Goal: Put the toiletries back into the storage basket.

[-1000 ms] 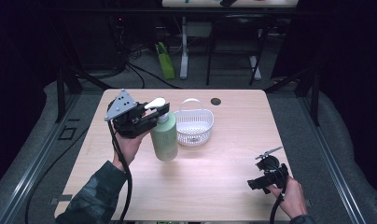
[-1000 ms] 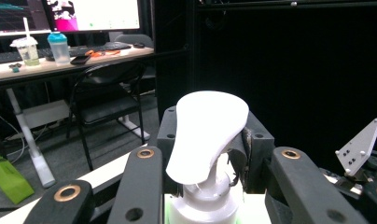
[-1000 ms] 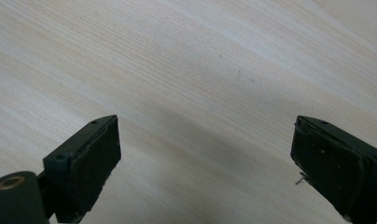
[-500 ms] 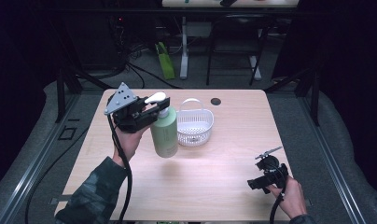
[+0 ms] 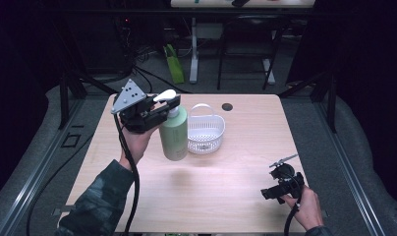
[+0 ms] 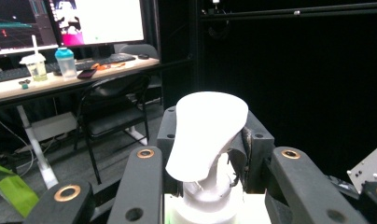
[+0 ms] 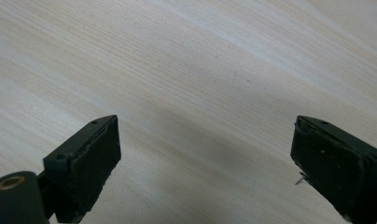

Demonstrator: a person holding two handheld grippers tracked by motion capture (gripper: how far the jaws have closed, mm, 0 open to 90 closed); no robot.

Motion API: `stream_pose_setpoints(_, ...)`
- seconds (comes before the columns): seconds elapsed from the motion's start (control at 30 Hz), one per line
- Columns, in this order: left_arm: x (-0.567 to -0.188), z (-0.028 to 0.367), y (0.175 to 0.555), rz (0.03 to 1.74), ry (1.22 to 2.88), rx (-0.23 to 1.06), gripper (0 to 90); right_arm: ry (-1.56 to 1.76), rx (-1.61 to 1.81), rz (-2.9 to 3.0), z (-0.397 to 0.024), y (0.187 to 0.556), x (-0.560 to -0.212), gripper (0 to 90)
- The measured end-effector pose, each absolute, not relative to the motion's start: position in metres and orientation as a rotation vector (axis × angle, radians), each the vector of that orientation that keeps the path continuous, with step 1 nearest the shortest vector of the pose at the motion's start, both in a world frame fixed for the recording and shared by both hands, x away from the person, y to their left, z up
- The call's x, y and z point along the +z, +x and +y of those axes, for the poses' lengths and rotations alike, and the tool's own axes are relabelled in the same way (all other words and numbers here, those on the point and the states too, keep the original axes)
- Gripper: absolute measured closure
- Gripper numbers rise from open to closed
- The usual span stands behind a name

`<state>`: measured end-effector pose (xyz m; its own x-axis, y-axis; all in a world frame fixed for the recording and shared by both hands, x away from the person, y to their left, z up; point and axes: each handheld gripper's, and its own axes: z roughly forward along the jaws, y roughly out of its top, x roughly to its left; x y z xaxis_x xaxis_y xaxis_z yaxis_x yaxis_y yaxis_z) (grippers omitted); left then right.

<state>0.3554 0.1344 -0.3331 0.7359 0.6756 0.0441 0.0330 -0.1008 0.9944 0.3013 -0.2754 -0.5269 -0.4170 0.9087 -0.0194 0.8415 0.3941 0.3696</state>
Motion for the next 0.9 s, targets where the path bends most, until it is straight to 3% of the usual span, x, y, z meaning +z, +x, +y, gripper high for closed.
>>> stream_pose_setpoints(0.9, -0.307, 0.126, 0.368, 0.562, 1.586, 0.628, 67.5, 1.552, 0.444, 2.441, -0.275, 0.301, -0.527, 8.1)
